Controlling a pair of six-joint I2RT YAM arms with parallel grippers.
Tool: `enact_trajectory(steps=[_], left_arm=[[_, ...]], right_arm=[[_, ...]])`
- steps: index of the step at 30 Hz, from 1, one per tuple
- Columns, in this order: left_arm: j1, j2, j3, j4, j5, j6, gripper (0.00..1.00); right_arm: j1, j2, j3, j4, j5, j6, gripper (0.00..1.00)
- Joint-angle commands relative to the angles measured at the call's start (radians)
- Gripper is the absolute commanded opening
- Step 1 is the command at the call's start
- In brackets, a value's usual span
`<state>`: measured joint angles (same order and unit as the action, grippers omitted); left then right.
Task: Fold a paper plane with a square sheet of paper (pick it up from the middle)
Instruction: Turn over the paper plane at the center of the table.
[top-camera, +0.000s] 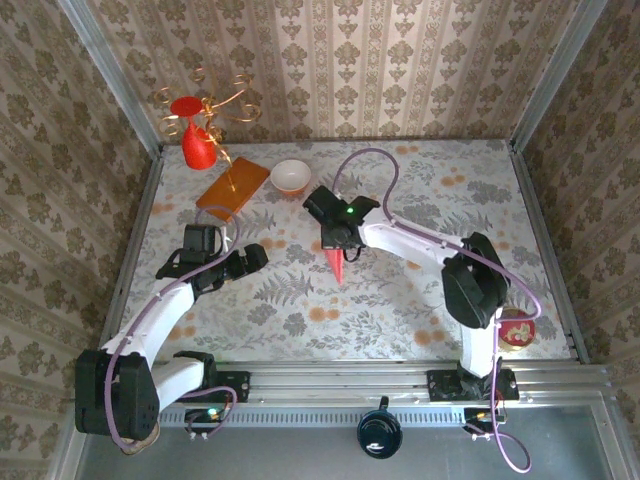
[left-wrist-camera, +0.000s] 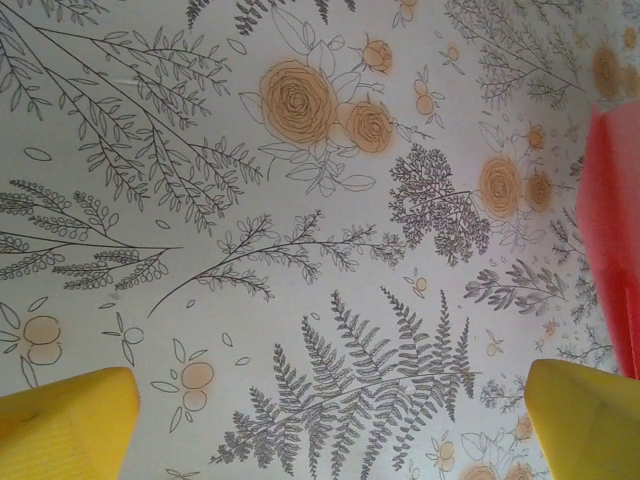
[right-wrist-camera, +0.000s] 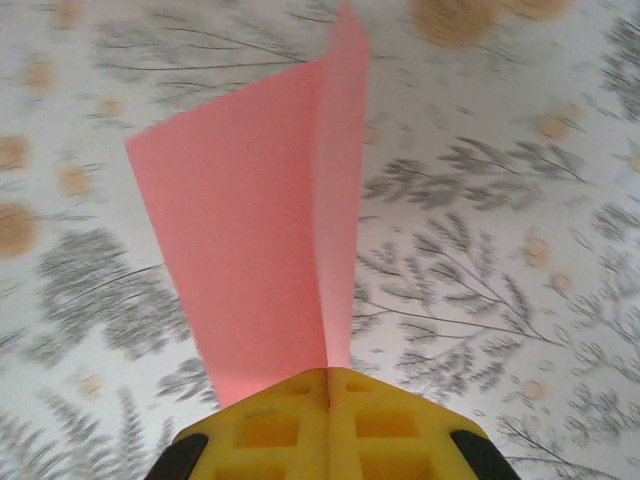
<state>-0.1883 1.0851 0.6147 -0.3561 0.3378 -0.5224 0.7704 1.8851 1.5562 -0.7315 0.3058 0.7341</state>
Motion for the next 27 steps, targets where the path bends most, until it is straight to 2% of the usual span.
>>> enact_trajectory(steps=[1,6,10,16,20,26,27], left_arm=[[0.009,-0.014,0.009,0.013,0.027,0.001,1.00],[0.010,-0.024,0.014,0.034,0.051,-0.044,1.00],[-0.004,-0.013,-0.009,0.101,0.092,-0.113,0.99],[-0.109,0.053,-0.003,0.136,0.049,-0.180,0.96],[-0.186,0.115,0.002,0.172,-0.006,-0.244,0.93],[-0.260,0.235,0.013,0.273,-0.015,-0.335,0.81],[-0.297,0.254,0.018,0.282,-0.021,-0.344,0.80]], right_arm=[[-0.001,-0.045,-0.055,0.215,-0.201,-0.129,0.00],[-0.038,-0.063,-0.203,0.493,-0.454,-0.091,0.01],[-0.077,-0.056,-0.314,0.683,-0.589,-0.031,0.01],[-0.125,-0.069,-0.475,0.911,-0.692,0.072,0.02],[-0.150,-0.081,-0.553,0.983,-0.718,0.097,0.03],[-0.189,-0.074,-0.662,1.104,-0.760,0.149,0.03],[-0.196,-0.072,-0.680,1.124,-0.767,0.157,0.04]])
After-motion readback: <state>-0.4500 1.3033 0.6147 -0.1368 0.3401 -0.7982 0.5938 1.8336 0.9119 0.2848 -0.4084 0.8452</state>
